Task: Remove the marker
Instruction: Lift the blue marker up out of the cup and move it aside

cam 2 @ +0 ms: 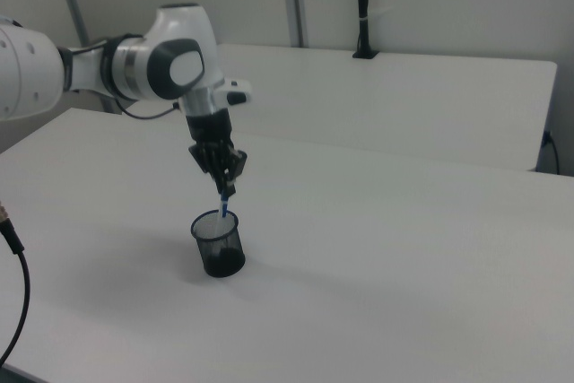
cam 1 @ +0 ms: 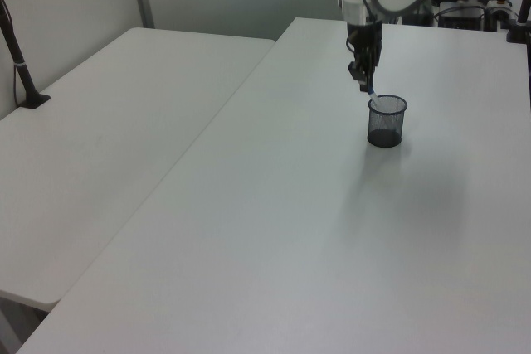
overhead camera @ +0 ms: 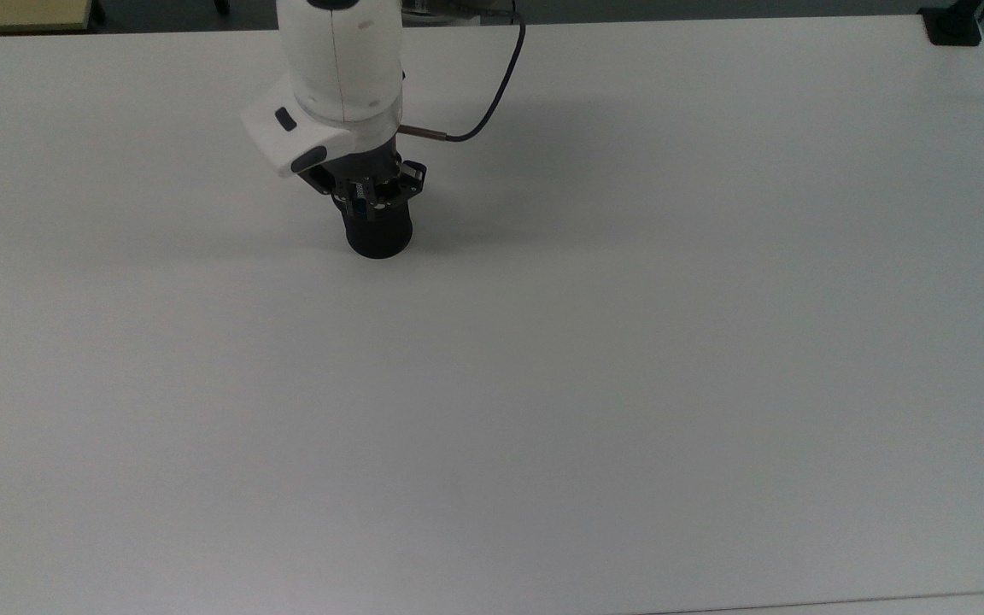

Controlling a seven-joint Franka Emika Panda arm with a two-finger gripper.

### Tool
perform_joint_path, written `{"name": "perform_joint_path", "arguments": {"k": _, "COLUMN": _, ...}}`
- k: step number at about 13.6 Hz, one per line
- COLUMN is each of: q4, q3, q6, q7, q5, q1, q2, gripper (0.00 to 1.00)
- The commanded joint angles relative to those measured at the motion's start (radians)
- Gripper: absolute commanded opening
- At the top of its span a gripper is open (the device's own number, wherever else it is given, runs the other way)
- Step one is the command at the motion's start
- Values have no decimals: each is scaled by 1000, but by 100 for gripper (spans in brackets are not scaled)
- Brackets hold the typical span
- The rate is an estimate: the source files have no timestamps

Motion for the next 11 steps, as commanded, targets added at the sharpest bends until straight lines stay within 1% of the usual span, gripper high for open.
{"name": "perform_joint_path", "arguments": {"k": 1, "q4": 46, "q3": -2, "q6": -87, "q7": 6, "q5": 17, "q1": -3, "q2": -85, "gripper": 15}}
{"name": "perform_joint_path", "arguments": {"k": 3, "q4": 85, "q3": -2, "q6": -126, "q7": 10, "q5": 8, "q1": 4, "q2": -103, "gripper": 15}}
{"name": "perform_joint_path", "arguments": {"k": 6, "q4": 99, "q3": 6, "q6": -133, "q7": 12, "q5": 11, "q1": 12, "q2": -143, "gripper": 15}}
{"name": "perform_joint_path", "arguments": {"k": 7, "q4": 103, "q3": 15, "q6": -141, "q7": 15, "q5": 15, "q1": 55, "q2": -140, "gripper": 15}}
{"name": "perform_joint_path", "arguments": {"k": 9, "q4": 100, "q3": 17, "q6": -166, "q7": 20, "q5": 23, "q1": 116, "q2": -129, "gripper": 15}}
{"name": "perform_joint_path", "arguments": {"k": 11, "q4": 97, "q3": 17, "q6": -167, "q7": 70, "q5": 40, "q1": 179, "q2": -108, "gripper": 16}}
